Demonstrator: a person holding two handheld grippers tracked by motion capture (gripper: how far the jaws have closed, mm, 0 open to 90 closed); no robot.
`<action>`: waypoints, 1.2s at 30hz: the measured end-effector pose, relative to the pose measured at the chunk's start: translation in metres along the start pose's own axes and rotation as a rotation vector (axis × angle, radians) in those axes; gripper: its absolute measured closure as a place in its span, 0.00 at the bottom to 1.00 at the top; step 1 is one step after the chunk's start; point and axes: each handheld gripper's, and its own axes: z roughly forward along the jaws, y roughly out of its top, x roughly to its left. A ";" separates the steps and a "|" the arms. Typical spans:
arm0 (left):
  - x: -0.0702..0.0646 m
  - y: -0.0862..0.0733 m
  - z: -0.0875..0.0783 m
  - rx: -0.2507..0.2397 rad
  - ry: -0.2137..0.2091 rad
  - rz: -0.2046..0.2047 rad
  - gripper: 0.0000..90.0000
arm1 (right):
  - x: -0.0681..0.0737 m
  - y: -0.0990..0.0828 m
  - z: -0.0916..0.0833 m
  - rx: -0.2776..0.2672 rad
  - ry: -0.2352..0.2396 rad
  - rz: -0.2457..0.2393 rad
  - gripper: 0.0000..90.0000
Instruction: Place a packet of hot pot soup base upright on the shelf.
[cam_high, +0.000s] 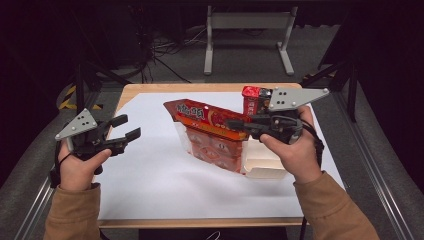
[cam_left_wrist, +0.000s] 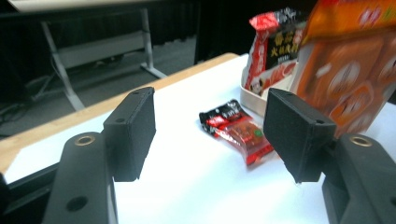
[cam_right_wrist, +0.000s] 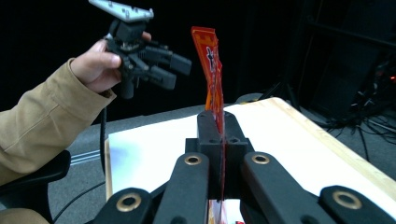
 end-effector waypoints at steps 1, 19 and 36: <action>0.002 -0.002 0.002 0.012 0.000 -0.004 0.38 | -0.001 0.001 -0.004 -0.007 -0.006 0.001 1.00; 0.017 -0.017 0.013 0.075 -0.002 -0.041 0.18 | -0.016 0.015 -0.049 -0.051 -0.094 -0.015 1.00; 0.021 -0.022 0.016 0.083 0.014 -0.060 0.11 | -0.037 0.009 -0.077 -0.054 -0.194 -0.043 1.00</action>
